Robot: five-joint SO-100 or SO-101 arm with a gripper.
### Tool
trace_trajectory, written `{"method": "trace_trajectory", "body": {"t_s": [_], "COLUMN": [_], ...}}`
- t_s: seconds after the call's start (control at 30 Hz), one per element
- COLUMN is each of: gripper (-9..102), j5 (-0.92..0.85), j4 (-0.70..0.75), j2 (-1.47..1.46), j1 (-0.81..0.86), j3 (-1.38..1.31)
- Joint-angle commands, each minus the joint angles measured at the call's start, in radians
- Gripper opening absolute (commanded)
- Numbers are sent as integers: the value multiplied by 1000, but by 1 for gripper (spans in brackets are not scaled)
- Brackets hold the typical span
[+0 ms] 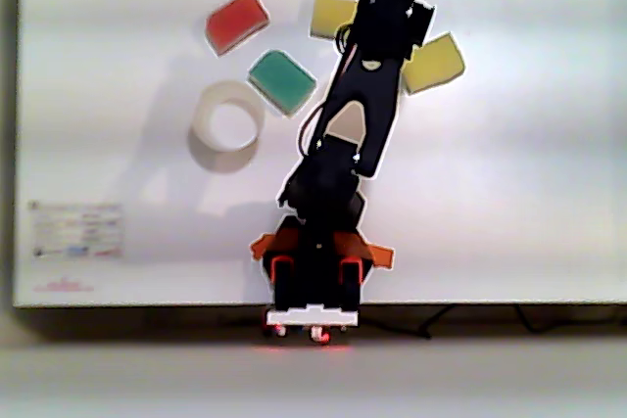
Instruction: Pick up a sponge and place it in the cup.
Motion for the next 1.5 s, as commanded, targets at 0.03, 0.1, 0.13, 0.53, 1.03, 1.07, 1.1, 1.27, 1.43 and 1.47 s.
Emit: {"method": "trace_trajectory", "body": {"t_s": [0.03,0.1,0.13,0.53,1.03,1.07,1.1,1.27,1.43,1.47], "gripper": [0,0,0,24,36,36,35,34,32,31], "j5": [-35,-29,-12,40,-69,-72,-72,-69,-67,-64], "j4": [40,31,18,89,38,31,25,-25,-78,-87], "j2": [12,11,5,-190,-318,-330,-342,-385,-399,-399], "j1": [6,-6,-17,-158,-146,-146,-146,-150,-152,-152], "j3": [-66,-66,-64,-321,-382,-382,-382,-362,-310,-299]}}
